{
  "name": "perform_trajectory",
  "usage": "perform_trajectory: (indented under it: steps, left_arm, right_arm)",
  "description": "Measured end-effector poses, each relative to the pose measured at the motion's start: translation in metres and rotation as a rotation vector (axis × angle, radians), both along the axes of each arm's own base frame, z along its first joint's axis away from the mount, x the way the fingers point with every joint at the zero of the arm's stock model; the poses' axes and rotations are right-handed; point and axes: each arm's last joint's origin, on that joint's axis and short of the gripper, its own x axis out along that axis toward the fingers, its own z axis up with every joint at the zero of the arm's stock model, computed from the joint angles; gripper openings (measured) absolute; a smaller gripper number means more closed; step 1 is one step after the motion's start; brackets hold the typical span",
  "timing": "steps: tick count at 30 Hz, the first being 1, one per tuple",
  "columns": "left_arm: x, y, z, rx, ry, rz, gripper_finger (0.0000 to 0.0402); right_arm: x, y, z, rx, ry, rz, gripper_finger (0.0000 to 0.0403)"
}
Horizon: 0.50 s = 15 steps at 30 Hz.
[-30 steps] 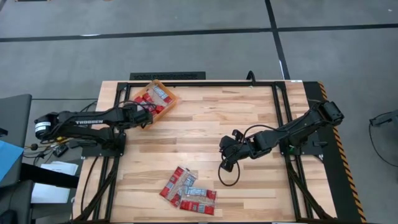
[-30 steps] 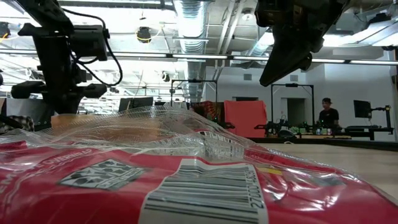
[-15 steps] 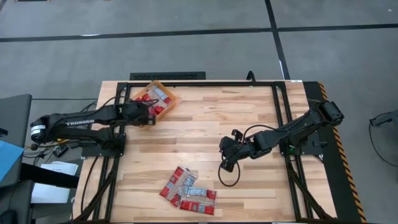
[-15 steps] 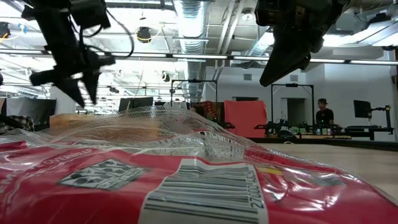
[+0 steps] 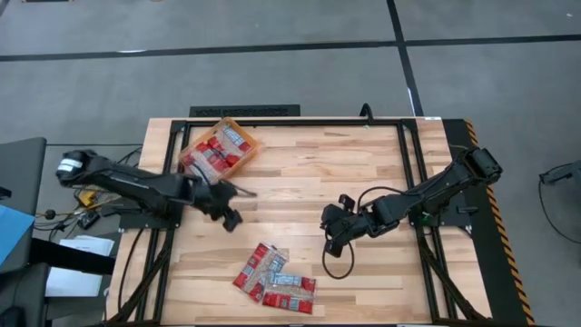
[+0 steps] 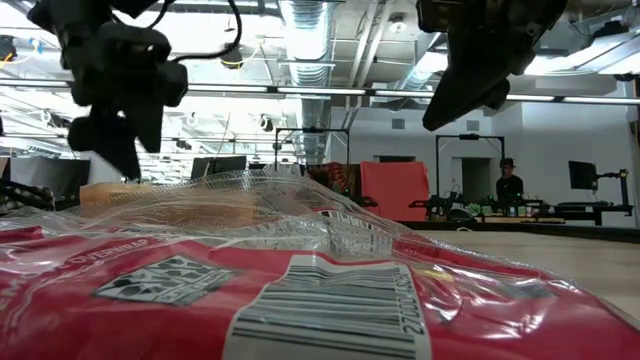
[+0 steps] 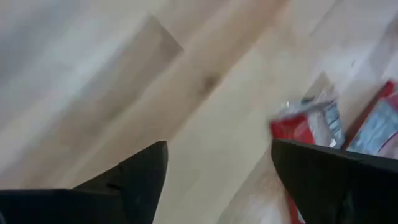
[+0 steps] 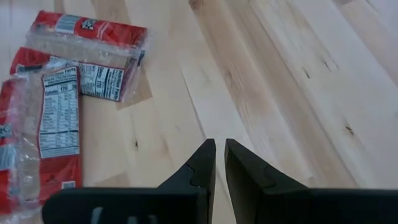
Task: Sort popcorn bags into baskets
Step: Put the red popcorn pack into the orange bin
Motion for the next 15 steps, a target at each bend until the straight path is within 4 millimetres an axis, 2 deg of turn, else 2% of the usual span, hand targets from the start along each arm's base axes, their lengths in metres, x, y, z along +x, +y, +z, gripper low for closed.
perform_trajectory:
  steps: [6,10,15]
  left_arm:
    - [0.022,-0.035,-0.028,-0.043,0.037,-0.101,0.0287]
    - [0.032,-0.054,-0.05,-0.081,0.065,-0.106,0.0289]
    - [0.045,-0.073,-0.063,-0.143,-0.012,-0.108,0.0289]
  right_arm:
    - [-0.001,0.004,0.0,0.023,-0.008,-0.012,0.0061]
    - [-0.002,0.006,0.0,0.035,-0.013,-0.015,0.0061]
    - [-0.003,0.01,0.001,0.051,-0.017,-0.019,0.0061]
